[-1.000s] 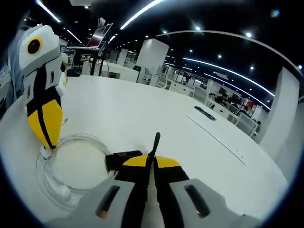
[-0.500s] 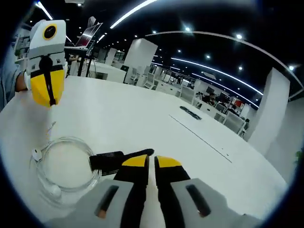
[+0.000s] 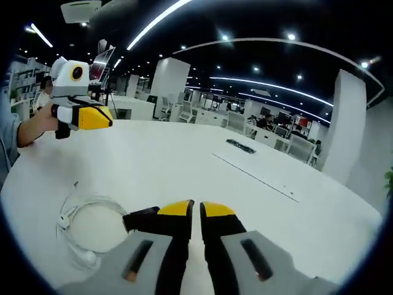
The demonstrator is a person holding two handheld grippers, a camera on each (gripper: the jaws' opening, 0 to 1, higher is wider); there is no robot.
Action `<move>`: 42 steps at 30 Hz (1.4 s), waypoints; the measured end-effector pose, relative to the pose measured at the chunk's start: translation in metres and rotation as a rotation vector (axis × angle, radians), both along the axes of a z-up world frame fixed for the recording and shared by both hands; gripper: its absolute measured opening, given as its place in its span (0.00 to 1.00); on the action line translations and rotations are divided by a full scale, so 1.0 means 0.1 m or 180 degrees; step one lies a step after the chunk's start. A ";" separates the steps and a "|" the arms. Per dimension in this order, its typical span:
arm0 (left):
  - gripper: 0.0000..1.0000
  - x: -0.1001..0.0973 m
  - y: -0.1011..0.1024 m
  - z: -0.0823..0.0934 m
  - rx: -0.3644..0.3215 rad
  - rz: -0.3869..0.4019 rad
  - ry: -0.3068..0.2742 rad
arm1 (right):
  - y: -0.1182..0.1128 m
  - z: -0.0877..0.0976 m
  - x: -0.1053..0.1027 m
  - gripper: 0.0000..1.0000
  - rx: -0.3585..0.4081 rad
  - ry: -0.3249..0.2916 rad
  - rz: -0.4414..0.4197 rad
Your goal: Peel open the Velcro strap on the desktop, arrange the wired earphones neatly onto it, and close the Velcro strap to secure them.
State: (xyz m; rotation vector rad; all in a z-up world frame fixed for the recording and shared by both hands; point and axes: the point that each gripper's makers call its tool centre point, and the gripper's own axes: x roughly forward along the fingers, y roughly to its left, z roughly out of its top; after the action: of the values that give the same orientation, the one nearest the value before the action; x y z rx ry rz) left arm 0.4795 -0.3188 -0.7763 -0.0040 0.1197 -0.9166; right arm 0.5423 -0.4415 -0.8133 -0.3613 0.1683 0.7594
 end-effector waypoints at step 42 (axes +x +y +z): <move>0.13 -0.04 1.80 0.94 0.0106 0.2124 -0.1074 | -0.82 1.16 -0.75 0.18 0.0991 -0.0514 -0.1121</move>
State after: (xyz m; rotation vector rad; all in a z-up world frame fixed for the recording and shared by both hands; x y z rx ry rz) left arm 0.4758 -0.1387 -0.6824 0.1343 -0.1752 -0.2394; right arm 0.4675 -0.5234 -0.6969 -0.0903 -0.0399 0.3965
